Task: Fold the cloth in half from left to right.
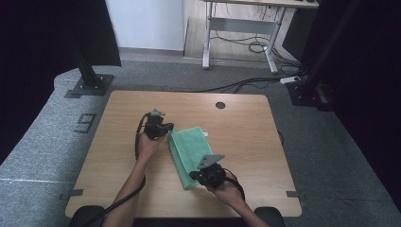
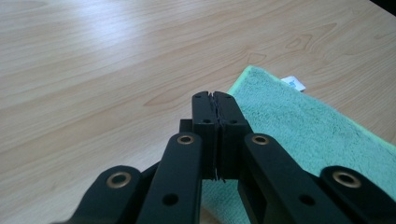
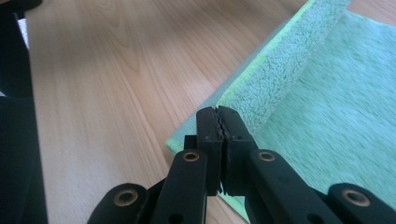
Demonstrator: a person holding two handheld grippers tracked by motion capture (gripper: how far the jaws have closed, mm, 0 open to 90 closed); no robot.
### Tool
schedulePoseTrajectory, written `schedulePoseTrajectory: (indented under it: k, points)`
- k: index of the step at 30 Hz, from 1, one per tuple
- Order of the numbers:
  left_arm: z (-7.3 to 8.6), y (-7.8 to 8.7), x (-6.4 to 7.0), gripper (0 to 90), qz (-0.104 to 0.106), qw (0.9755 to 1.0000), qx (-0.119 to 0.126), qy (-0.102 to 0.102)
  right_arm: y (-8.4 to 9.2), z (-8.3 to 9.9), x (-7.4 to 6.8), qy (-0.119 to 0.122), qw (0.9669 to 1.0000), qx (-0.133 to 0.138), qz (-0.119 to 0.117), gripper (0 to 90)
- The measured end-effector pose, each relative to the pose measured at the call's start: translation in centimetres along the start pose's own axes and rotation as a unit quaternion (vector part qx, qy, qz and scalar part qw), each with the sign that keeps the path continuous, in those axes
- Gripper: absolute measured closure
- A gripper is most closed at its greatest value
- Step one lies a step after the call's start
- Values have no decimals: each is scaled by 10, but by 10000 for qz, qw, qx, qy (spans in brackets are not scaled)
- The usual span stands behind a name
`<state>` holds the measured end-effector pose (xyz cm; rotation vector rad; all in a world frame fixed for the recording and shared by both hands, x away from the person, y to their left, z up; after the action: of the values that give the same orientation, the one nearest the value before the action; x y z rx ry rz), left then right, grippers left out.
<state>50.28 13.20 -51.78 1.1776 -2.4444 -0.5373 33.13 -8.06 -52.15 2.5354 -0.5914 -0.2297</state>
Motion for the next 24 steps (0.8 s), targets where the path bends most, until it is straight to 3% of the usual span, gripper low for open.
schedulePoseTrajectory:
  k: [14, 24]
  points:
    - [-14, -32, 23, 881, 124, 9995, -9, -306, 20, 14, 20, -172, 9995, 31, 254, 871]
    - [-20, -51, 33, 880, 139, 9987, -126, -468, 28, 24, 32, -310, 9986, 8, 426, 870]
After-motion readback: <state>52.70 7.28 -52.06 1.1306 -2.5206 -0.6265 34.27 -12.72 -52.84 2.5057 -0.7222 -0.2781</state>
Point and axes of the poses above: each handheld gripper's, and its own axes: y roughly backward along the jaws, z roughly out of its underside, x roughly to its right, the point moved 3 cm from there along -y, roughly forward along the jaws, and after that the axes turned 10 degrees about x, right-handed, at the moved point
